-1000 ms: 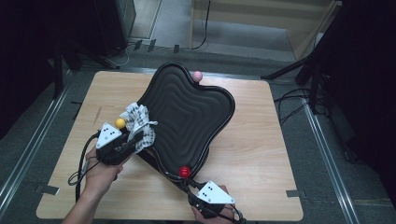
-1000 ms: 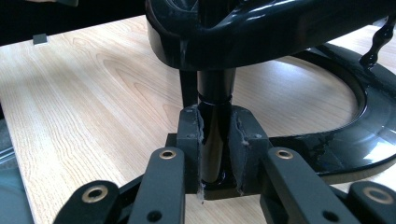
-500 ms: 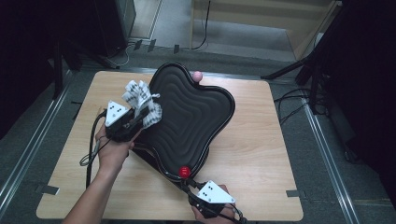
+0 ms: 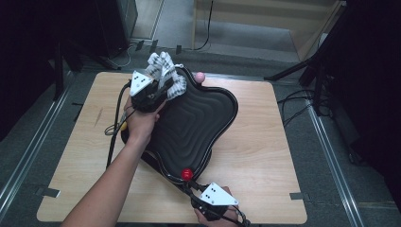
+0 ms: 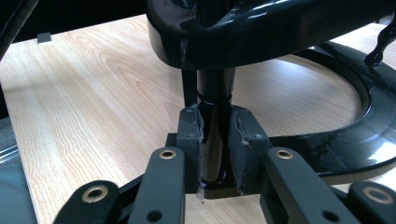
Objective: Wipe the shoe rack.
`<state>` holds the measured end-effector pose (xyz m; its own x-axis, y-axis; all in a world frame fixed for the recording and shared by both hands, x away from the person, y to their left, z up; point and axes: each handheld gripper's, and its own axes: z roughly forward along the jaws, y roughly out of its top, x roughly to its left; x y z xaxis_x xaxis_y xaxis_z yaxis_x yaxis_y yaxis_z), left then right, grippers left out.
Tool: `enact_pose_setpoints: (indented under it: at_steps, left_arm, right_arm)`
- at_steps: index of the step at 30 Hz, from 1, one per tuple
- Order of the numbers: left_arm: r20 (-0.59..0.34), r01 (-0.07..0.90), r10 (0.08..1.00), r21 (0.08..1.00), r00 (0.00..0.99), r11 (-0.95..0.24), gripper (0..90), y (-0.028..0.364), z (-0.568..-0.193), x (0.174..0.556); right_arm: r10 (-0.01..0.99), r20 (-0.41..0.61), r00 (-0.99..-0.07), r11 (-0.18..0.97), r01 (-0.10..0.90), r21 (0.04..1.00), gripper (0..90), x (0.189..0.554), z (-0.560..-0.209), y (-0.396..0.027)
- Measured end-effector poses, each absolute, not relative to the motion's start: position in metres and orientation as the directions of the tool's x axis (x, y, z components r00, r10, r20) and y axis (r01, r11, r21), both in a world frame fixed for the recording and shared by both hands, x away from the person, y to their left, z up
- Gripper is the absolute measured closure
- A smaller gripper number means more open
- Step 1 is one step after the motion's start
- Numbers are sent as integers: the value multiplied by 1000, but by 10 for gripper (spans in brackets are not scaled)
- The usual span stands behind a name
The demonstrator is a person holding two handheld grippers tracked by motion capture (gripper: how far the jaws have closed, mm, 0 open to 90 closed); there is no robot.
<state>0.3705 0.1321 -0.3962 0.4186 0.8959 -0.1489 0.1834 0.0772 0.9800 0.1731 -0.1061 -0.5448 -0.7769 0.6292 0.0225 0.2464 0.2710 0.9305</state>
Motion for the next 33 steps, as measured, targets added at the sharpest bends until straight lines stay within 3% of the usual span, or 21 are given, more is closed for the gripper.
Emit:
enact_pose_setpoints:
  at_steps: [6,11,17,24,33]
  left_arm:
    - [-117,189,933,980,340,54,772,117,-389,394]
    - [-139,200,932,977,334,75,775,120,-391,402]
    - [-221,228,886,964,408,135,814,127,-396,402]
    - [-153,164,837,983,525,77,812,106,-399,379]
    - [-200,182,882,974,426,133,805,117,-394,394]
  right_arm:
    - [628,20,-778,270,241,932,754,173,-545,-106]
    - [628,21,-778,271,243,931,754,173,-545,-107]
    - [631,11,-776,290,248,924,753,174,-548,-104]
    - [634,8,-773,290,247,925,753,174,-548,-103]
    - [639,9,-769,287,249,925,753,172,-548,-103]
